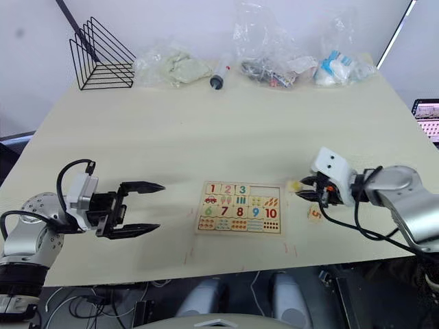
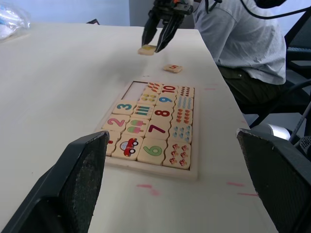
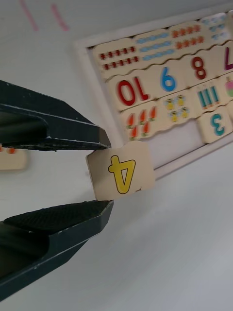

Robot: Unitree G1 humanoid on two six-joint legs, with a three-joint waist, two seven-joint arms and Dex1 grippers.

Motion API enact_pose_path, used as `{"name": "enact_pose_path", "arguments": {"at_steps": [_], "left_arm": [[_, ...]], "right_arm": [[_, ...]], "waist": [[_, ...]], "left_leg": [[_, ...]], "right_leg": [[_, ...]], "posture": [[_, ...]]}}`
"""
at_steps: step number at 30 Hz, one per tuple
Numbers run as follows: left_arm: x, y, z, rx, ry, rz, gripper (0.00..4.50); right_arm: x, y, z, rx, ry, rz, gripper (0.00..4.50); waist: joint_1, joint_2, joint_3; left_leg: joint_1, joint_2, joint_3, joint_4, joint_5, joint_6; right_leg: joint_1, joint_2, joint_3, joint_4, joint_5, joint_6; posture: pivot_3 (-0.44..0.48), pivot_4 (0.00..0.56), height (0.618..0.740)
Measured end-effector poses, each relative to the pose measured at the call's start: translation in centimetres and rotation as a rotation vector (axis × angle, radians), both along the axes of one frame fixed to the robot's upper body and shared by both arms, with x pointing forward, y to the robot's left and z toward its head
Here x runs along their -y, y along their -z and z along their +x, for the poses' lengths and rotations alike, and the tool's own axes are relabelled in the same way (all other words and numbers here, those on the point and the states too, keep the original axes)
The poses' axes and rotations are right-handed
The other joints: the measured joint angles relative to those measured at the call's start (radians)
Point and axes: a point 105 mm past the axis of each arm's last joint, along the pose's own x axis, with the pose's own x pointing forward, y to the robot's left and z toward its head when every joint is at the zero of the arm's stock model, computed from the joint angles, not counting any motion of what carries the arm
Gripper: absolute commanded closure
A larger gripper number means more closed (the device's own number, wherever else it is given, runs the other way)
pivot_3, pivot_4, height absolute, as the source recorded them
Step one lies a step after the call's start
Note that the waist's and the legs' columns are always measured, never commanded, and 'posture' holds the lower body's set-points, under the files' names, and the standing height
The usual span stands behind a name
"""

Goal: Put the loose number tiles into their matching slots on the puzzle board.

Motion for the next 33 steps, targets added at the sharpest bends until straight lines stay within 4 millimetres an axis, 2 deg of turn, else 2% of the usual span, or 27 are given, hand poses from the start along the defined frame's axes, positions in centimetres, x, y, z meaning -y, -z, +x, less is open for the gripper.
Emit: {"name": "enact_pose_path", "arguments": {"at_steps": [5, 8, 14, 17, 26, 33], "left_arm": [[-0.2, 0.2, -0.2, -0.003, -0.023, 0.0, 0.0], [-0.2, 0.0, -0.2, 0.0, -0.025, 0.002, 0.0], [-0.2, 0.1, -0.4, -0.006, -0.028, 0.001, 0.0], [-0.4, 0.1, -0.5, -0.002, -0.036, 0.004, 0.0], [-0.5, 0.2, -0.6, -0.001, -0.045, 0.006, 0.0], [-0.4, 0.3, -0.6, -0.002, -0.043, 0.002, 0.0]], "right_arm": [[-3.4, -0.3, 0.3, -0.024, -0.068, -0.046, 3.51], [-4.6, -0.2, 0.4, -0.048, -0.08, -0.081, 3.51], [-7.0, -0.3, 0.9, -0.056, -0.093, -0.149, 3.51], [-7.6, 0.2, 0.8, -0.074, -0.081, -0.183, 3.51], [-7.9, 1.6, 0.9, -0.122, -0.009, -0.257, 3.51], [-7.9, 1.6, 1.4, -0.108, 0.024, -0.282, 3.51]], "waist": [[0.001, 0.0, 0.0], [0.002, -0.003, -0.002], [-0.001, -0.003, -0.003], [0.002, -0.004, -0.003], [0.0, -0.004, -0.003], [-0.001, -0.003, -0.003]], "left_leg": [[-0.004, 0.0, -0.002, -0.001, 0.002, -0.003], [-0.015, -0.001, -0.004, 0.001, 0.002, -0.004], [-0.016, -0.003, -0.004, 0.0, 0.002, -0.004], [-0.016, -0.004, -0.005, 0.0, 0.002, -0.004], [-0.016, -0.004, -0.004, 0.0, 0.002, -0.004], [-0.016, -0.004, -0.004, 0.0, 0.002, -0.004]], "right_leg": [[-0.004, 0.0, -0.002, -0.002, 0.0, 0.0], [-0.014, -0.002, -0.004, -0.002, 0.001, 0.0], [-0.015, -0.005, -0.007, -0.002, 0.002, 0.0], [-0.015, -0.005, -0.008, -0.002, 0.002, 0.0], [-0.015, -0.006, -0.008, -0.002, 0.002, 0.0], [-0.015, -0.005, -0.008, -0.001, 0.002, 0.0]], "posture": [[0.0, 0.15, 0.74], [0.0, 0.15, 0.74], [0.0, 0.15, 0.74], [0.0, 0.15, 0.74], [0.0, 0.15, 0.74], [0.0, 0.15, 0.74]]}}
